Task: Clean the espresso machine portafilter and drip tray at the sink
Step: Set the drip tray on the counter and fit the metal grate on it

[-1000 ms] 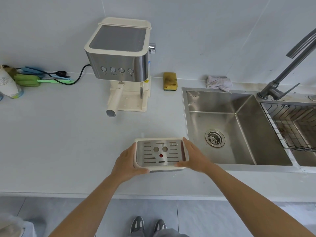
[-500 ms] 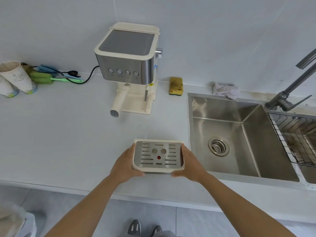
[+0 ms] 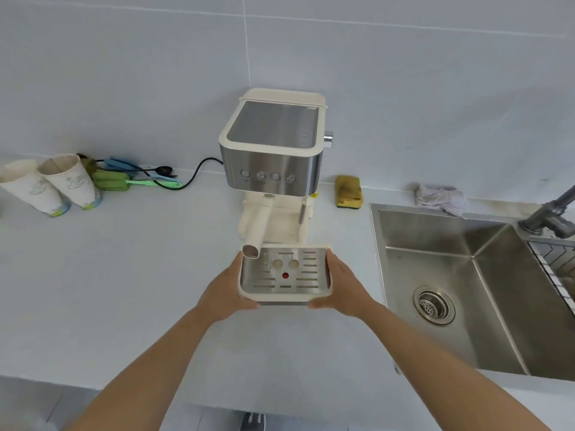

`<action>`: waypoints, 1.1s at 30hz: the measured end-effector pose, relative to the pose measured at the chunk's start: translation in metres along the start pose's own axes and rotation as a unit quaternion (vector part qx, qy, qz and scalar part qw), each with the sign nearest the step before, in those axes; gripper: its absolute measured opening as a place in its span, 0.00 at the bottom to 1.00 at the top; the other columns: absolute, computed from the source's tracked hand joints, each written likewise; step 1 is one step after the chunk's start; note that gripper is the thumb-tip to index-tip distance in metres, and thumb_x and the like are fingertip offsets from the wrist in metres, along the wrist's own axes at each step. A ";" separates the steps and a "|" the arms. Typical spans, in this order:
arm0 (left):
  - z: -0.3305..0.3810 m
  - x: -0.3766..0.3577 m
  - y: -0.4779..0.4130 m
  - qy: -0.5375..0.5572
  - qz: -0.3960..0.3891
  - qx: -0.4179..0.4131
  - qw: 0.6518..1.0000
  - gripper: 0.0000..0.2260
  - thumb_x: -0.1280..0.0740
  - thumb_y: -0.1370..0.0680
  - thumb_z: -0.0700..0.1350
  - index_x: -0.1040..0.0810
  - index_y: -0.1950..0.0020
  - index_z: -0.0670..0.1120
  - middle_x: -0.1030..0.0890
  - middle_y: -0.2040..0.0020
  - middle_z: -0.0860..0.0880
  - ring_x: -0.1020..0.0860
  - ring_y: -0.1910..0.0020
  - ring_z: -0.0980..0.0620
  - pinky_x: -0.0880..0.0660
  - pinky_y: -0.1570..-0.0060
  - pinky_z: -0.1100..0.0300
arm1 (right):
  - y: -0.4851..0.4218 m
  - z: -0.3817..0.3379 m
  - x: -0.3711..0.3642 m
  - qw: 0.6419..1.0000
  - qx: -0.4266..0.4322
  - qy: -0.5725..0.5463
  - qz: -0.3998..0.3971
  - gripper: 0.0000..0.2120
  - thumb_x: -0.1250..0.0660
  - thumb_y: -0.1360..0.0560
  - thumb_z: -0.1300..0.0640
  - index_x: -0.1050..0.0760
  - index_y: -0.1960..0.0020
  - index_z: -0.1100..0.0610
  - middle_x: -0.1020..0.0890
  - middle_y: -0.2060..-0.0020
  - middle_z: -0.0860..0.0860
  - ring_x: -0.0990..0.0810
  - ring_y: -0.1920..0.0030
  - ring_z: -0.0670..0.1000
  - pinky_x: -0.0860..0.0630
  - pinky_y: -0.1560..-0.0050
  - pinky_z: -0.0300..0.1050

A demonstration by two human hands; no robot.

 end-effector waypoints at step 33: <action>-0.065 0.041 -0.170 -0.091 -0.081 -0.006 0.993 0.51 0.25 0.34 0.50 0.58 0.23 0.47 0.37 0.26 0.51 0.33 0.31 0.47 0.31 0.38 0.52 | -0.151 0.022 -0.017 0.985 -0.169 0.036 -0.017 0.51 0.27 0.52 0.36 0.40 0.33 0.46 0.28 0.40 0.45 0.31 0.36 0.50 0.30 0.35 0.54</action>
Point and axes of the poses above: each hand's wrist, its own y-axis away from the middle knuckle, its own x-axis out of the back of the hand, z = x × y, the point moved 3 cm from there along -y, towards the middle knuckle
